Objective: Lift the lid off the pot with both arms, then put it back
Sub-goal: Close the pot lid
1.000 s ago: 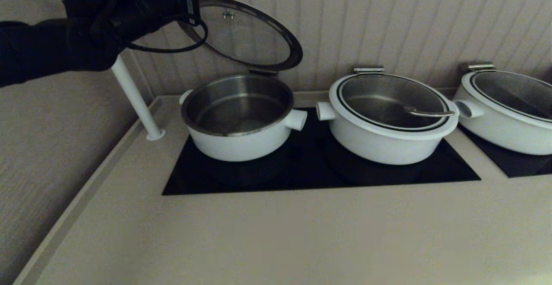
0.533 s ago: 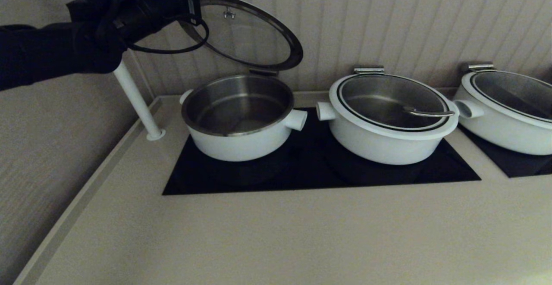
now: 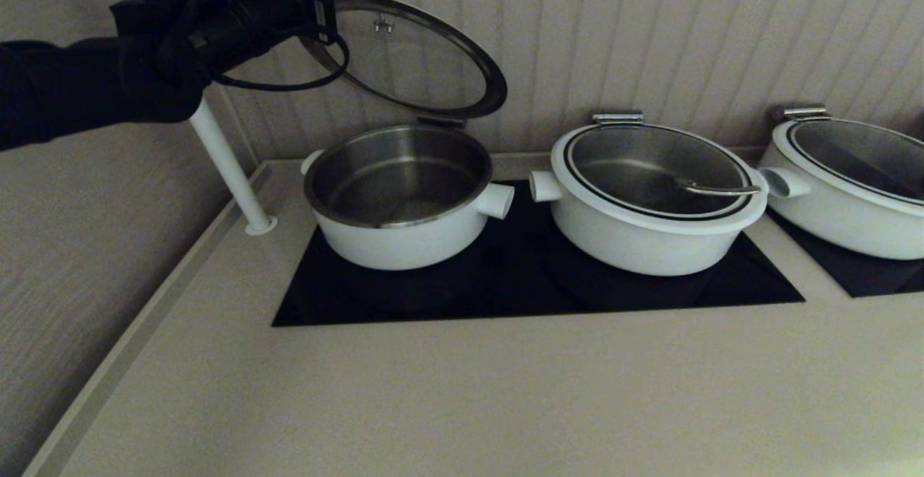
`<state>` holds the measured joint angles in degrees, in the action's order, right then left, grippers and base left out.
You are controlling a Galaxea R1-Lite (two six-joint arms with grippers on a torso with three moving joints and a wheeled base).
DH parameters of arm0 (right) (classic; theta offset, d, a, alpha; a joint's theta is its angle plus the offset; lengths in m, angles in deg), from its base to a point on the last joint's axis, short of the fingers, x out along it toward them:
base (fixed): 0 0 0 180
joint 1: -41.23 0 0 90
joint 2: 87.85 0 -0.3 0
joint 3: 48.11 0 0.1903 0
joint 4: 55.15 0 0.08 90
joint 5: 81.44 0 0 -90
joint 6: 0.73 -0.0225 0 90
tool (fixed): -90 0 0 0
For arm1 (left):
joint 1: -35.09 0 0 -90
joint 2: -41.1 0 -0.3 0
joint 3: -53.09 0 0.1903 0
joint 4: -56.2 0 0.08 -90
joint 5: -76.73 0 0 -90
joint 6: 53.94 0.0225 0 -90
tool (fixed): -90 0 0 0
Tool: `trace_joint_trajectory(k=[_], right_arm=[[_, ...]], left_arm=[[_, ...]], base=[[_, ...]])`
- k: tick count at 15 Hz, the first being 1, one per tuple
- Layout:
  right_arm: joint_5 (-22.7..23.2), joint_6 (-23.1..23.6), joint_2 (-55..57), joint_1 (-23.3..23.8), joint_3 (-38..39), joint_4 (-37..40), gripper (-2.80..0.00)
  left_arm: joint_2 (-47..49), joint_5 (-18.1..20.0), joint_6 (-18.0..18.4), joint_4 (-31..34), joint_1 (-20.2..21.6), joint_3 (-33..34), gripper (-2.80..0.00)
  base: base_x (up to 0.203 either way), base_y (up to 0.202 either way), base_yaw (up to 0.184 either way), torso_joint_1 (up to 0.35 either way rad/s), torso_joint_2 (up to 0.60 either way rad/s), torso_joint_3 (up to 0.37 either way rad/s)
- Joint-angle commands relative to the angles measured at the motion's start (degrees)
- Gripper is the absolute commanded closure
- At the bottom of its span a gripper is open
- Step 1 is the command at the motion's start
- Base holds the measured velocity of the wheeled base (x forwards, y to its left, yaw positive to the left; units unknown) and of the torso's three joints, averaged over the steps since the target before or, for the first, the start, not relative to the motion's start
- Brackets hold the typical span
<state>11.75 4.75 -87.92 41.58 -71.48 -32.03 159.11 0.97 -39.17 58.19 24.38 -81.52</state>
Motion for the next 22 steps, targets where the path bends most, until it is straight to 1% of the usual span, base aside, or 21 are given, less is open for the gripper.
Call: trace_joint_trajectory(k=[1, 3, 9, 14, 18, 22], right_arm=[[0.06, 0.06, 0.07, 0.0, 0.0, -0.02, 0.0], [0.06, 0.06, 0.07, 0.0, 0.0, -0.02, 0.0], [0.06, 0.06, 0.07, 0.0, 0.0, -0.02, 0.0], [0.06, 0.06, 0.07, 0.0, 0.0, -0.02, 0.0], [0.06, 0.06, 0.07, 0.0, 0.0, -0.02, 0.0], [0.06, 0.06, 0.07, 0.0, 0.0, -0.02, 0.0]], left_arm=[[-0.14, 0.0, 0.34, 0.11, -0.01, 0.16, 0.0], [-0.32, 0.0, 0.43, 0.11, -0.01, 0.48, 0.0], [-1.9, 0.0, 0.87, -0.11, -0.01, 4.94, 0.0], [-2.08, 0.0, 0.92, -0.06, -0.01, 5.76, 0.0], [-4.59, -0.01, 1.04, -0.06, -0.01, 10.1, 0.0], [-6.54, -0.07, 1.04, 0.03, -0.01, 13.06, 0.0]], base=[[0.0, 0.0, 0.0, 0.0, 0.0, 0.0], [0.0, 0.0, 0.0, 0.0, 0.0, 0.0], [0.0, 0.0, 0.0, 0.0, 0.0, 0.0], [0.0, 0.0, 0.0, 0.0, 0.0, 0.0], [0.0, 0.0, 0.0, 0.0, 0.0, 0.0], [0.0, 0.0, 0.0, 0.0, 0.0, 0.0]])
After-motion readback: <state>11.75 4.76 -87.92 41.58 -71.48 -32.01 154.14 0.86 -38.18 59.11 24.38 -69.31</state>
